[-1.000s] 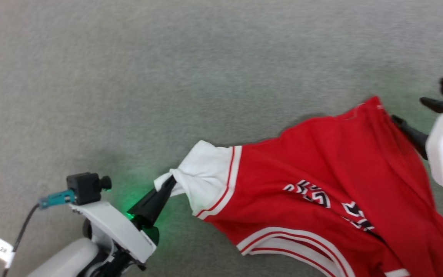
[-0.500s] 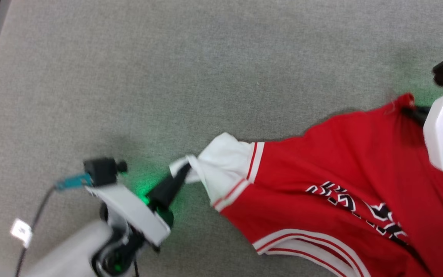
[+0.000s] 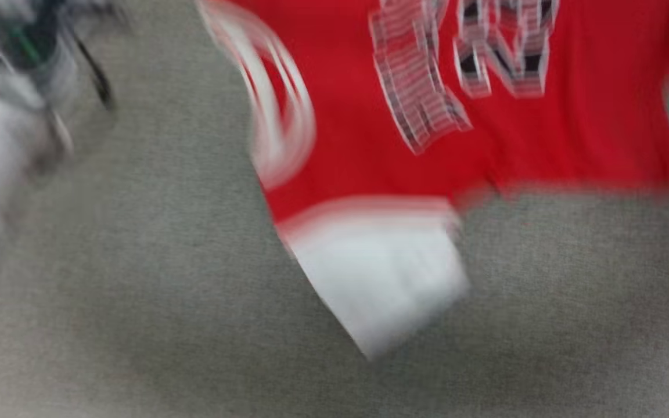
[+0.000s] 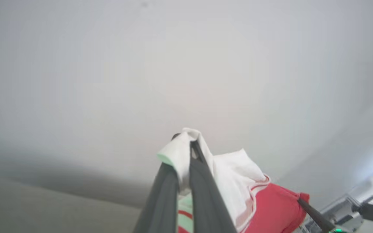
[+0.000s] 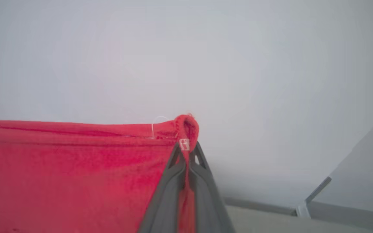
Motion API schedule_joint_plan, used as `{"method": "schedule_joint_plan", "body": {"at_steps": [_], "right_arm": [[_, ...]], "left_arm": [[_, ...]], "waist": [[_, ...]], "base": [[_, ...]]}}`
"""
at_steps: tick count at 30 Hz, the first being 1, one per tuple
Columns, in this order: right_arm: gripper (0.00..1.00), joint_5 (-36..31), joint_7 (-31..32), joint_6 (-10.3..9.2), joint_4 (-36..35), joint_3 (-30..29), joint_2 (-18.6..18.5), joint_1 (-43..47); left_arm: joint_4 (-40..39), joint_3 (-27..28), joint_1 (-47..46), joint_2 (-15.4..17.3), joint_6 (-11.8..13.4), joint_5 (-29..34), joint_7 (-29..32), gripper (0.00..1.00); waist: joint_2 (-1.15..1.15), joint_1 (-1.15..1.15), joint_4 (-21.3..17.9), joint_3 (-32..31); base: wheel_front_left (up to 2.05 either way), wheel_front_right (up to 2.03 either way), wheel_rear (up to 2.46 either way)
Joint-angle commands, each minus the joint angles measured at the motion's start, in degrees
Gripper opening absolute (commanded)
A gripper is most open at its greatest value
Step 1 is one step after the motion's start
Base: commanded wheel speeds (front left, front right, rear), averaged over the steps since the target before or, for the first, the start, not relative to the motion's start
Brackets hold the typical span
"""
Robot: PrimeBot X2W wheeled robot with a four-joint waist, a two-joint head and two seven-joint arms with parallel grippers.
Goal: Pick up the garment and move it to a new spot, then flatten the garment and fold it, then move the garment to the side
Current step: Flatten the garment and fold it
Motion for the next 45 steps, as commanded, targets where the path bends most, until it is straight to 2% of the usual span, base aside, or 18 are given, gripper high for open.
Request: {"method": "schedule_joint_plan", "body": {"at_steps": [1, 5, 8, 11, 13, 16, 18, 21, 24, 28, 32, 37, 40, 45], "right_arm": [[0.00, -0.75, -0.87, -0.10, 0.73, -1.21, 0.22, -1.28], [0.00, -5.55, -7.23, -0.14, 4.99, -6.89, 3.25, -10.51], [0.00, -8.81, -11.25, -0.15, 8.33, -8.63, 4.80, -14.22], [0.00, -10.63, -13.57, -0.16, 11.89, -9.67, 5.67, -14.73], [0.00, -10.49, -14.32, -0.16, 13.93, -9.27, 5.88, -13.22], [0.00, -9.29, -14.76, -0.15, 16.02, -6.59, 5.99, -8.94], [0.00, -7.56, -14.11, -0.10, 15.31, -2.54, 5.78, -5.14], [0.00, -3.19, -13.01, -0.10, 12.34, 2.80, 3.37, 2.66], [0.00, 2.22, -11.42, -0.09, 7.45, 7.00, 0.89, 11.30], [0.00, 9.84, -8.54, -0.09, -1.12, 8.86, -3.45, 23.30], [0.00, 16.41, -5.45, -0.09, -10.34, 7.99, -7.33, 35.18], [0.00, 19.96, -2.72, -0.09, -20.12, 4.13, -10.15, 47.85], [0.00, 20.45, -1.53, -0.09, -25.50, 0.40, -9.92, 54.81], [0.00, 20.63, 1.14, -0.09, -34.84, -7.49, -6.94, 67.72]], "left_arm": [[1.34, 0.83, -2.01, 0.28, 0.69, 0.39, -0.41, 0.00], [8.84, 2.36, -15.84, -1.81, 0.94, 3.25, -2.12, 0.00], [13.03, 3.01, -22.07, -3.28, -0.74, 4.53, -3.88, 0.00], [16.24, 3.96, -23.84, -4.86, -2.79, 3.47, -4.67, 0.00], [17.86, 2.45, -21.63, -5.64, -3.83, 3.99, -3.57, 0.00], [18.91, 1.82, -15.42, -7.28, -4.79, 2.50, -3.77, 0.00], [18.14, 1.48, -10.09, -8.44, -5.20, 1.15, -4.41, 0.00], [13.17, 0.89, 0.87, -9.47, -5.18, -0.71, -5.43, 0.00], [5.92, 0.00, 12.62, -8.62, -5.21, -1.73, -6.86, 0.00], [-3.66, -0.84, 26.58, -6.14, -5.23, -1.71, -8.51, 0.00], [-12.68, -1.38, 37.08, -3.07, -5.24, -0.38, -9.69, 0.00], [-20.81, -1.88, 47.22, 0.82, -5.23, 3.38, -10.40, 0.00], [-25.30, -0.45, 53.00, 2.57, -5.23, 4.81, -10.59, 0.00], [-33.03, 3.28, 62.48, 4.41, -5.24, 7.88, -10.65, 0.00]], "waist": [[0.00, 0.00, -1.36, 1.32], [0.00, 0.00, -2.76, 2.07], [0.00, 0.00, -3.28, 1.78], [0.00, 0.00, -3.46, 1.22], [0.00, 0.00, -3.28, 1.08], [0.00, 0.00, -2.92, 0.78], [0.00, 0.00, -2.56, 0.61], [0.00, 0.00, -2.28, 0.20], [0.00, 0.00, -2.52, -0.45], [0.00, 0.00, -2.65, -1.50], [0.00, 0.00, -2.76, -2.63], [0.00, 0.00, -2.84, -3.80], [0.00, 0.00, -2.96, -4.41], [0.00, 0.00, -2.62, -5.23]], "base": [[0.00, 0.00, 0.00], [0.00, 0.00, 0.00], [0.00, 0.00, 0.00], [0.00, 0.00, 0.00], [0.00, 0.00, 0.00], [0.00, 0.00, 0.00], [0.00, 0.00, 0.00], [0.00, 0.00, 0.00], [0.00, 0.00, 0.00], [0.00, 0.00, 0.00], [0.00, 0.00, 0.00], [0.00, 0.00, 0.00], [0.00, 0.00, 0.00], [0.00, 0.00, 0.00]]}}
